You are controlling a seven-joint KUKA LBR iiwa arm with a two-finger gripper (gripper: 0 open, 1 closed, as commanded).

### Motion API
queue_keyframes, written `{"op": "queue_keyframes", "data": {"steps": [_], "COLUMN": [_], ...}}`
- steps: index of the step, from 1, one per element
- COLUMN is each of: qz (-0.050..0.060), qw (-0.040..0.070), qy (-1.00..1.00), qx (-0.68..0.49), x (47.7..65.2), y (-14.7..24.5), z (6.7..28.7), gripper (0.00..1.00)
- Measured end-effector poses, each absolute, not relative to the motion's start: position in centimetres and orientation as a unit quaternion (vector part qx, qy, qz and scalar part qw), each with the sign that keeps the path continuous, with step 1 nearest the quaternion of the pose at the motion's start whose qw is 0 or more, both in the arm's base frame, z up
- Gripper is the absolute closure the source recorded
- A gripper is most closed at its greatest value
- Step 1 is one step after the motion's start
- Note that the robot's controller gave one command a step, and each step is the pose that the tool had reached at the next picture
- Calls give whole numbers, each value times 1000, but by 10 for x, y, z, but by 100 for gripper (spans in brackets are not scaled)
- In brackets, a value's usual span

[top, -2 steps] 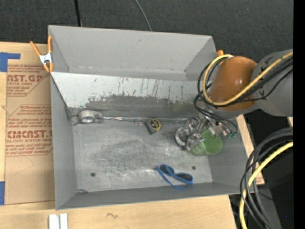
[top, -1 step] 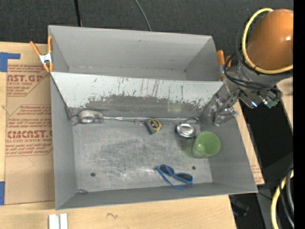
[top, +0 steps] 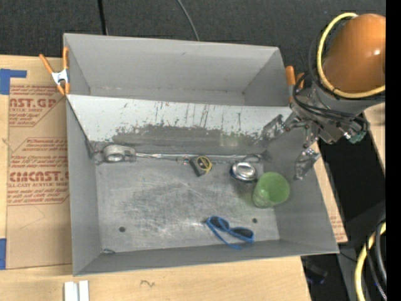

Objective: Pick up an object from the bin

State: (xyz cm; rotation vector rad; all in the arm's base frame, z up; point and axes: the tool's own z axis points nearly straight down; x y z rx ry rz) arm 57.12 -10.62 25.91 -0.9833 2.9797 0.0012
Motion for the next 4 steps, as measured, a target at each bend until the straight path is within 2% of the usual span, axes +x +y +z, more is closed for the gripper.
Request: {"op": "queue_keyframes", "data": {"steps": [1,2,3,4], "qz": [4,-3,-1,-3], "qw": [-3,12,5,4], "qy": [929,915,917,864], "qx": [-371,-403,-399,-503], "x": [518,487,484,546], "y": [-66,-6,-9,-94], "z": [157,74,76,271], "gripper": [0,0,100,100]}}
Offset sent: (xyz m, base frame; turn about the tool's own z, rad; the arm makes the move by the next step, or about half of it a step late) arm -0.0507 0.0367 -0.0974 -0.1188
